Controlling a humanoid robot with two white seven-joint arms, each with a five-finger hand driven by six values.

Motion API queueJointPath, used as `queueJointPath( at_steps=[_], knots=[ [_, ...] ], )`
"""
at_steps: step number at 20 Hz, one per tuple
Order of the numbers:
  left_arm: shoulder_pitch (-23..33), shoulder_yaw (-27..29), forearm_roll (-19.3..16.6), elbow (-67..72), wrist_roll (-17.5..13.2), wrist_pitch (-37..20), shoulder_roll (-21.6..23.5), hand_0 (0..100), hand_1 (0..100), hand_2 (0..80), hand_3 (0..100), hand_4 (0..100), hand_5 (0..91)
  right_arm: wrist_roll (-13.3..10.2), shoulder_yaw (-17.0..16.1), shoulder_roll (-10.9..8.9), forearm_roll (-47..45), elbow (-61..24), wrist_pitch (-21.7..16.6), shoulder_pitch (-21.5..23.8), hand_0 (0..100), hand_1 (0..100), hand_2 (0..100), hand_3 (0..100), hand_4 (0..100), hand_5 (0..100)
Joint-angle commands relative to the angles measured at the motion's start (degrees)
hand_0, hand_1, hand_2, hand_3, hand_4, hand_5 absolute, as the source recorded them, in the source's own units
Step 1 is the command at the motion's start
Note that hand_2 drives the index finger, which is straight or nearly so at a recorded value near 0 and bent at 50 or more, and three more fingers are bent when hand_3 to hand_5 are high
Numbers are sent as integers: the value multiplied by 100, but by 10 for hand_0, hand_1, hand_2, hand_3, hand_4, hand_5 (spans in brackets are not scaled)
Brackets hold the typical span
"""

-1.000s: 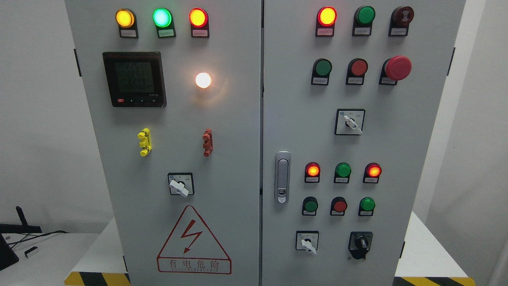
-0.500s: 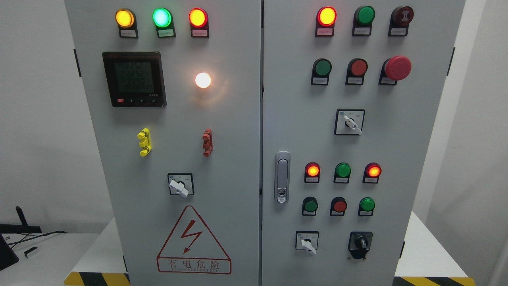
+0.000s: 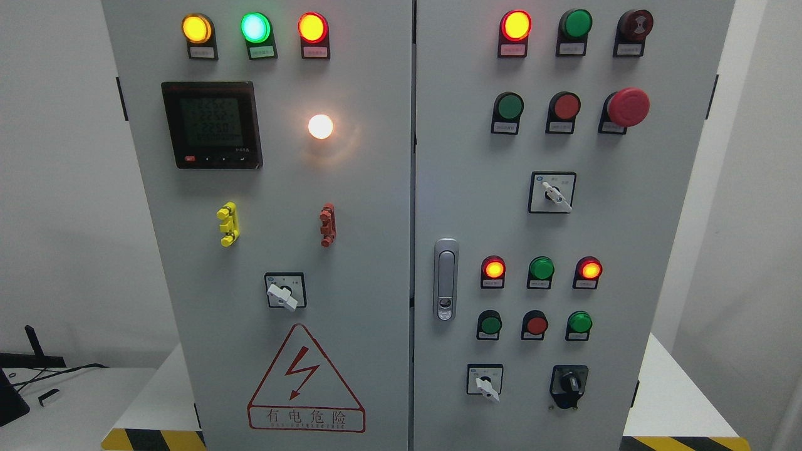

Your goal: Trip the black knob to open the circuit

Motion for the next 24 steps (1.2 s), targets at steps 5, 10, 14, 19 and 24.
queueJointPath(
  at_steps=[5, 10, 14, 19, 24],
  knots=[
    [0, 0, -176, 0, -2, 0, 2, 120, 389, 0, 0, 0, 0, -31, -593, 132, 435, -2439, 103, -480, 251, 621, 370, 814, 748, 829],
    [0, 0, -176, 0, -2, 0, 2, 120, 389, 0, 0, 0, 0, -31, -646, 123, 515, -2474, 769, -1296, 267, 619, 382, 824, 751, 828],
    [0, 0, -176, 0, -2, 0, -6, 120, 389, 0, 0, 0, 0, -31, -734, 106, 629, -2465, 1201, -2008, 275, 617, 387, 837, 760, 828],
    [0, 0, -176, 0, -2, 0, 2, 120, 389, 0, 0, 0, 0, -31, -734, 79, 805, -2308, 1570, -2703, 278, 624, 391, 853, 765, 829],
    [0, 0, -176, 0, -2, 0, 2, 120, 389, 0, 0, 0, 0, -22, -699, -44, 963, -2009, 1668, -3187, 274, 696, 392, 882, 781, 837]
  ],
)
